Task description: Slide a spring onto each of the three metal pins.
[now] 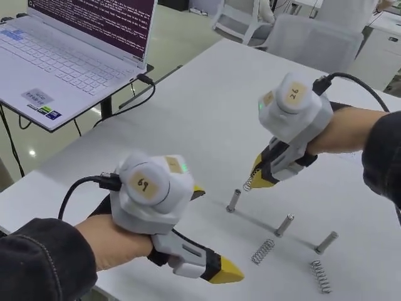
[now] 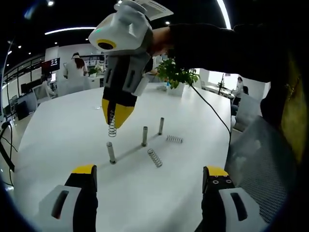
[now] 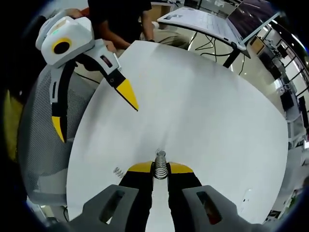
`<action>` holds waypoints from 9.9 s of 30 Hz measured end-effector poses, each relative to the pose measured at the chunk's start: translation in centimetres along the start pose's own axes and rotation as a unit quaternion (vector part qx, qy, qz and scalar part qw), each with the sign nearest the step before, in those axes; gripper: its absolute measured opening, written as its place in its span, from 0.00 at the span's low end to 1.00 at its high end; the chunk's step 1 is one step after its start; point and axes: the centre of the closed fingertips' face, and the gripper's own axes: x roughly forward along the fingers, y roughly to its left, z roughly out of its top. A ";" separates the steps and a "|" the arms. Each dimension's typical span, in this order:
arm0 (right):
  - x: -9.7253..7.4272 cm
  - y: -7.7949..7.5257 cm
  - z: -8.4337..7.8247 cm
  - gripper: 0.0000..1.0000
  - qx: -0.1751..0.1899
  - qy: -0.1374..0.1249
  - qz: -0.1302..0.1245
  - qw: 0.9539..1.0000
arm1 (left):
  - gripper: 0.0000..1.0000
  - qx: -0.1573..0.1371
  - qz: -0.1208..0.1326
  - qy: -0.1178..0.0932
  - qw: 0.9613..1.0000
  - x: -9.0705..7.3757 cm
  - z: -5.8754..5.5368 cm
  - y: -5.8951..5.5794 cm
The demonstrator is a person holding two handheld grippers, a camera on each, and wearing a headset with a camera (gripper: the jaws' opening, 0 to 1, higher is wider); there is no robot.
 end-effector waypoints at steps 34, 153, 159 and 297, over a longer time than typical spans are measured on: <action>1.7 -0.3 0.1 0.08 -0.009 0.027 0.022 0.999 | 0.87 0.004 0.004 -0.021 1.000 -0.4 0.8 0.3; -0.8 1.1 -2.2 0.41 0.110 -0.119 -0.081 0.984 | 0.83 0.008 -0.016 0.017 1.000 -0.2 -0.2 -0.5; -2.0 1.6 -3.1 0.46 0.130 -0.144 -0.103 0.976 | 0.83 0.010 -0.019 0.021 1.000 -0.1 -0.2 -0.8; -6.3 11.5 -16.0 0.81 0.354 -0.334 -0.246 0.838 | 0.15 0.075 -0.032 0.140 0.987 11.0 -4.2 -1.6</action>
